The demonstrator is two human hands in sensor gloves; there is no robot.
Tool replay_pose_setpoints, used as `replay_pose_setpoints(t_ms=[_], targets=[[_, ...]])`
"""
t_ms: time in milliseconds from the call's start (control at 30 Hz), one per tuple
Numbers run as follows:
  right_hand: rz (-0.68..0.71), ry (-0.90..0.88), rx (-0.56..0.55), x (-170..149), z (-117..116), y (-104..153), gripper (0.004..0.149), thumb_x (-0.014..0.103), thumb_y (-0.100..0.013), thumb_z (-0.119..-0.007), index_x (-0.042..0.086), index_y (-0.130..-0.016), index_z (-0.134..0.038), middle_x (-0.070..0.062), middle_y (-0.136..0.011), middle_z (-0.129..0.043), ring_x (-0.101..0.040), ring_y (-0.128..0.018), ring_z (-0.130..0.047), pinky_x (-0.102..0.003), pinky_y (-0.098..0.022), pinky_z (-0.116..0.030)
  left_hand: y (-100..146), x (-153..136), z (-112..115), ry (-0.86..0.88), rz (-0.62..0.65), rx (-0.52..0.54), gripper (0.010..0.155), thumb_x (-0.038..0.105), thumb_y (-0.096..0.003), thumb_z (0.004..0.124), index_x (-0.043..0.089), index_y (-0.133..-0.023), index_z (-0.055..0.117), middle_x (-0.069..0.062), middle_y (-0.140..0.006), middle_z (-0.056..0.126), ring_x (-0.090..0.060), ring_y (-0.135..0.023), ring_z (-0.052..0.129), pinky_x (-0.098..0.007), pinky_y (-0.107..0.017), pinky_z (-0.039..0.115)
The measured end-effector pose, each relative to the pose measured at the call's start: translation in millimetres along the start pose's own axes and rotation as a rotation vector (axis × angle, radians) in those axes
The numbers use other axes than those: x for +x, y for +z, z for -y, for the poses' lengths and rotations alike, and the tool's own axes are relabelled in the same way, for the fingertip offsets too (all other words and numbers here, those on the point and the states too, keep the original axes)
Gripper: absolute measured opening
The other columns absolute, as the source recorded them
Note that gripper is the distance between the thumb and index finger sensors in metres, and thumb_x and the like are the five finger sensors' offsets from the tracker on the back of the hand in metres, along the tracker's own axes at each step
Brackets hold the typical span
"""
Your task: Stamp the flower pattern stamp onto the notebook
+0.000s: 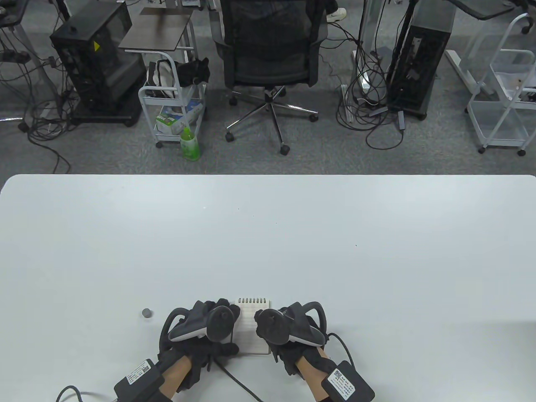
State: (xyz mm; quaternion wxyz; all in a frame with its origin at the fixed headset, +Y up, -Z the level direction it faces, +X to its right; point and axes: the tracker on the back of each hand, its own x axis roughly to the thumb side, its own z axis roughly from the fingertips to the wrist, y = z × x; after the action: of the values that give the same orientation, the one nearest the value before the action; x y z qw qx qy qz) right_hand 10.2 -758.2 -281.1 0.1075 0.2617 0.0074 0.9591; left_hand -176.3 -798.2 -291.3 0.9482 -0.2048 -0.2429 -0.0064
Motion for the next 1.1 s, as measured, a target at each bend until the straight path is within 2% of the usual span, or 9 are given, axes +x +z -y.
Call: replay_pose_setpoints(t_ms=[400,600,1100], targets=[[-0.009,-0.005,0.026,2.6,-3.7,-0.1,0.043,0.029,-0.038,-0.087,0.015,-0.079,-0.089,-0.018,-0.056,-0.101,-0.031,-0.040,-0.110,-0.054,-0.045,-0.083,0.2,1.0,0.6,-0.002,-0.004,-0.003,0.090,0.063,-0.0344,0.068,0.022,-0.107,0.035,-0.011,-0.112,0.030,-0.038,-0.099,0.037,-0.062,-0.067,0.046],[-0.001,0.006,0.004,4.4,-5.0,0.8,0.043,0.029,-0.038,-0.087,0.015,-0.078,-0.089,-0.019,-0.055,-0.101,-0.031,-0.040,-0.110,-0.053,-0.044,-0.084,0.2,1.6,1.1,-0.004,-0.004,-0.005,0.090,0.063,-0.0343,0.068,0.022,-0.107,0.035,-0.011,-0.112,0.030,-0.038,-0.099,0.037,-0.062,-0.067,0.045],[0.009,0.048,0.012,6.7,-0.3,0.6,0.044,0.031,-0.039,-0.086,0.017,-0.081,-0.088,-0.017,-0.057,-0.101,-0.030,-0.041,-0.109,-0.054,-0.045,-0.082,0.4,1.0,1.1,-0.002,-0.003,-0.006,0.090,0.063,-0.0343,0.068,0.022,-0.107,0.035,-0.011,-0.113,0.028,-0.038,-0.099,0.037,-0.062,-0.067,0.045]])
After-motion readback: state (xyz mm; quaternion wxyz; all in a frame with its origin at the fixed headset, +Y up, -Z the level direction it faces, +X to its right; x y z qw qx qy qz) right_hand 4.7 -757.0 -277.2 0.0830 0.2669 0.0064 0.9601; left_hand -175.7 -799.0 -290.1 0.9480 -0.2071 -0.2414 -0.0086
